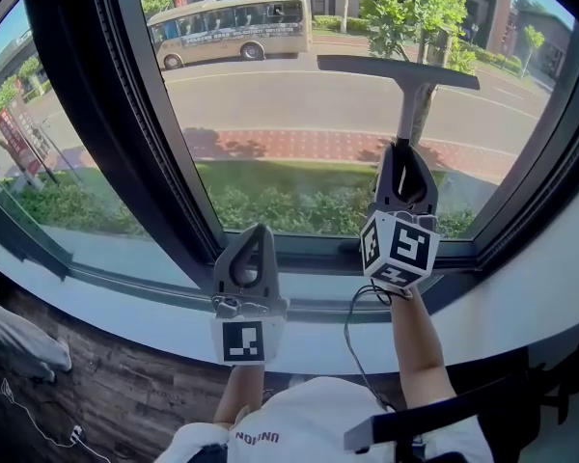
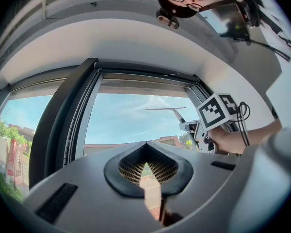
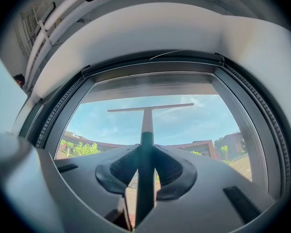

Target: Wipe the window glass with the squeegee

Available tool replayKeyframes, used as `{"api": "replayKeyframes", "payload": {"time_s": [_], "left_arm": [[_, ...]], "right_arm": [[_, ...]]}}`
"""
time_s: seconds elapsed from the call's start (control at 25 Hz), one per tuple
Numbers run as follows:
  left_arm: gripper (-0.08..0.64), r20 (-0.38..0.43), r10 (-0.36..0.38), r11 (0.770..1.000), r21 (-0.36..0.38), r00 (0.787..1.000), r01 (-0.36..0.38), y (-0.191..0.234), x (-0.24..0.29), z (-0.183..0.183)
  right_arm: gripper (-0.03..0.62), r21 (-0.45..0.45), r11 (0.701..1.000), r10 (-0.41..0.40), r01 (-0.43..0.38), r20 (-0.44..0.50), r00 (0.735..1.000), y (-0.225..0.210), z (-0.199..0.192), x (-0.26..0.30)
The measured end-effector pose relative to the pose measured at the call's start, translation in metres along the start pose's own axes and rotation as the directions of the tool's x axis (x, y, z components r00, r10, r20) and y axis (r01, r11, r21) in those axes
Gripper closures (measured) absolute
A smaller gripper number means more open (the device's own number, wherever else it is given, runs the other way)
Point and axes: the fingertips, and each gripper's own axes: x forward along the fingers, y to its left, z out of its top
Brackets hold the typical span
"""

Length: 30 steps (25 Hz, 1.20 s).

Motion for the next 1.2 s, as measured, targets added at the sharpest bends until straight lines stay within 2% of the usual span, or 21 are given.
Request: {"api": "replayKeyframes", "payload": {"time_s": [1.2], "left_arm": [[0.565, -0.035, -0.009, 1.0, -0.014, 0.999, 0.009, -0.008, -0.009, -0.011]], "right_arm": [[0.495, 0.057, 0.998, -0.006, 0.015, -0.156, 0.988, 0.007, -0.068, -0.053]]}}
